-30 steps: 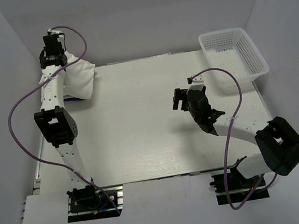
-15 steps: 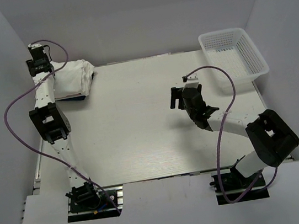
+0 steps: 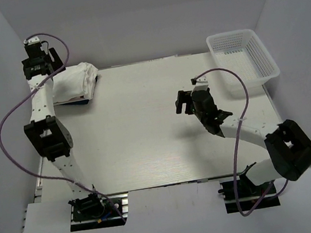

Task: Fold and stack the t-shirts
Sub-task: Put the neatly folded tshirt into the corner of the board with the left arm

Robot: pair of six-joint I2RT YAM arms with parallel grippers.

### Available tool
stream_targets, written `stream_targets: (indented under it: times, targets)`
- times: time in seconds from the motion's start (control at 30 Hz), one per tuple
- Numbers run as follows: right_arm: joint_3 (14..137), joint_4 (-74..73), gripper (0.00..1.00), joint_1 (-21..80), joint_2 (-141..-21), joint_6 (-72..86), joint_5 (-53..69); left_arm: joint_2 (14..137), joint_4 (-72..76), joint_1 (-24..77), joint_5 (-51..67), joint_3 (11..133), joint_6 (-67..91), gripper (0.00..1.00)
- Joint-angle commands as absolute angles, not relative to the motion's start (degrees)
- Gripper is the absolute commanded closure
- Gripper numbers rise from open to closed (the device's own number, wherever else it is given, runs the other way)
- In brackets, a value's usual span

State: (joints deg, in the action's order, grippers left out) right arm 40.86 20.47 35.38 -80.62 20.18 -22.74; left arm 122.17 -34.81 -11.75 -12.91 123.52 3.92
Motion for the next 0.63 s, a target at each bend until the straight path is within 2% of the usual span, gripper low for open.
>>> stream_targets:
  times: [0.0, 0.07, 0.1, 0.13, 0.17, 0.2, 0.27, 0.3, 0.37, 0.43, 0.53, 0.6]
  targets:
    - [42.19, 17.50, 0.10, 35.68, -74.47, 23.11, -19.95, 103.75, -36.31, -10.03, -3.71, 113.08, 13.26, 0.00]
    - [40.09, 14.42, 0.10, 35.77, -71.48, 25.04, -19.78, 90.49, -29.49, -8.45, 3.48, 95.69, 17.29, 0.00]
    - [39.64, 14.24, 0.10, 35.60, -69.37, 25.92, -19.78, 85.48, -26.31, -6.61, 7.00, 82.49, 18.53, 0.00]
    - [37.90, 14.24, 0.10, 35.60, -65.60, 26.97, -19.08, 75.08, -19.75, -4.94, 9.12, 69.04, 23.07, 0.00]
    - [36.58, 13.89, 0.10, 35.60, -65.57, 26.98, -19.07, 69.66, -16.47, -4.92, 9.14, 68.91, 24.51, 0.00]
    - [36.04, 13.63, 0.10, 35.60, -63.22, 27.24, -18.72, 64.56, -14.09, -4.31, 11.92, 57.25, 26.00, 0.00]
    - [32.98, 13.19, 0.10, 35.68, -58.81, 29.53, -19.60, 55.06, -11.27, -3.16, 15.71, 48.21, 30.47, 0.00]
    - [32.00, 13.36, 0.10, 35.42, -57.32, 29.79, -19.77, 46.58, -11.25, -2.29, 20.17, 41.03, 31.37, 0.00]
    - [28.93, 13.36, 0.10, 35.60, -52.83, 30.85, -19.86, 38.97, -11.95, -1.76, 21.27, 35.79, 32.43, 0.00]
    - [28.30, 11.62, 0.10, 35.60, -50.19, 30.50, -17.67, 30.08, -16.94, -1.76, 17.16, 32.09, 32.43, 0.00]
    - [28.74, 6.35, 0.10, 35.59, -49.31, 29.44, -16.79, 25.58, -16.61, -1.76, 20.73, 30.33, 34.01, 0.00]
    - [27.95, 5.63, 0.10, 35.60, -48.78, 28.83, -17.40, 25.58, -18.96, -1.76, 17.87, 31.80, 34.01, 0.00]
